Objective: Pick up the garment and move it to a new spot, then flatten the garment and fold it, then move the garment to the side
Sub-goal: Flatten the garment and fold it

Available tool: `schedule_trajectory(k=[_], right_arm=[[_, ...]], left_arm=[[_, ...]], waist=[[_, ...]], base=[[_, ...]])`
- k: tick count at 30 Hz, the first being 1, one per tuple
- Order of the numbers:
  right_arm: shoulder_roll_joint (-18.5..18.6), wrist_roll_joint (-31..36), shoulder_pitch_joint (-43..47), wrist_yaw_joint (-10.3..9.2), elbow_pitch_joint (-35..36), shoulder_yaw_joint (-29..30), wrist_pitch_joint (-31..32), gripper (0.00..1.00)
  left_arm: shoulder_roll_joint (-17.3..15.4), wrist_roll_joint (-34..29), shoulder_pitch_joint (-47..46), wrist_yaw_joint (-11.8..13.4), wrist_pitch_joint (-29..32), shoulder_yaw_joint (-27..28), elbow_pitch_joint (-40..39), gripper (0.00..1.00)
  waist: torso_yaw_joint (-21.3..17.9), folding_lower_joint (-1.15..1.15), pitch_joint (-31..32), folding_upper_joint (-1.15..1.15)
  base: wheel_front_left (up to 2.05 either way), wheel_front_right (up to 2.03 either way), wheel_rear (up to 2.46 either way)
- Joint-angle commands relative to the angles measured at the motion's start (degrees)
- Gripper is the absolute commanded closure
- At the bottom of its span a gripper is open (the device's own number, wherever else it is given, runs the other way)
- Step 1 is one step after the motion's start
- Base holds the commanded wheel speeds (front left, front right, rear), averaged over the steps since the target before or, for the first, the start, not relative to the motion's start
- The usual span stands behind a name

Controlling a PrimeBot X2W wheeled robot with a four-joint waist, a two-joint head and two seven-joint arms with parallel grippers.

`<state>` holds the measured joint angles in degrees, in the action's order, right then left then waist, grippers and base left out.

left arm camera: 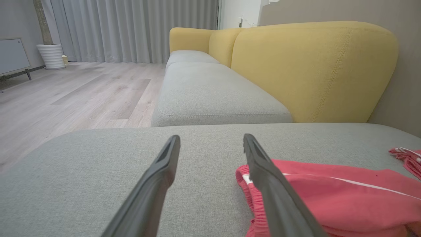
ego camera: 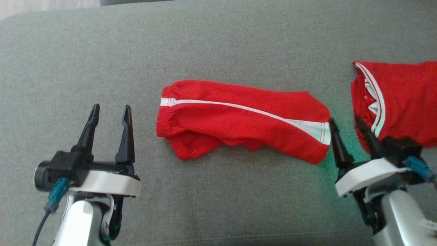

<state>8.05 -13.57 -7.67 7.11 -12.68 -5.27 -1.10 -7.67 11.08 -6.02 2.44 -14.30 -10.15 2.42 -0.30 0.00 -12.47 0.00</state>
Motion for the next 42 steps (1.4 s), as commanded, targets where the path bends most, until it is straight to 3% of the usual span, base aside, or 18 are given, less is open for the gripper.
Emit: schedule_trajectory(k=[1, 17, 34, 42], right_arm=[[0.2, 1.1, -1.3, 0.37, 3.8, -0.5, -0.9, 0.00], [-2.3, 6.2, 5.6, 0.37, 19.7, -0.5, 2.9, 0.00], [-3.6, 5.9, 8.2, 0.37, 21.5, -0.6, 4.1, 0.00], [-3.8, 5.6, 7.3, 0.37, 21.9, -0.7, 4.3, 0.00]], left_arm=[[-0.5, -0.7, -1.0, -0.1, -0.7, 2.4, -1.4, 0.00], [-0.3, -0.5, 3.0, 0.5, -0.6, 1.2, 0.0, 0.00], [-0.8, -0.3, 3.5, 1.0, 0.1, 0.0, 0.6, 0.00], [0.1, -1.2, -3.5, -2.4, 3.1, -4.8, 4.6, 0.00]], waist=[[-0.1, 0.00, 0.7, 0.00], [0.1, 0.00, 5.5, 0.00], [0.2, 0.00, 5.8, 0.00], [0.5, 0.00, 3.6, 0.00]], base=[[0.00, 0.00, 0.00], [0.00, 0.00, 0.00], [0.00, 0.00, 0.00], [0.00, 0.00, 0.00]])
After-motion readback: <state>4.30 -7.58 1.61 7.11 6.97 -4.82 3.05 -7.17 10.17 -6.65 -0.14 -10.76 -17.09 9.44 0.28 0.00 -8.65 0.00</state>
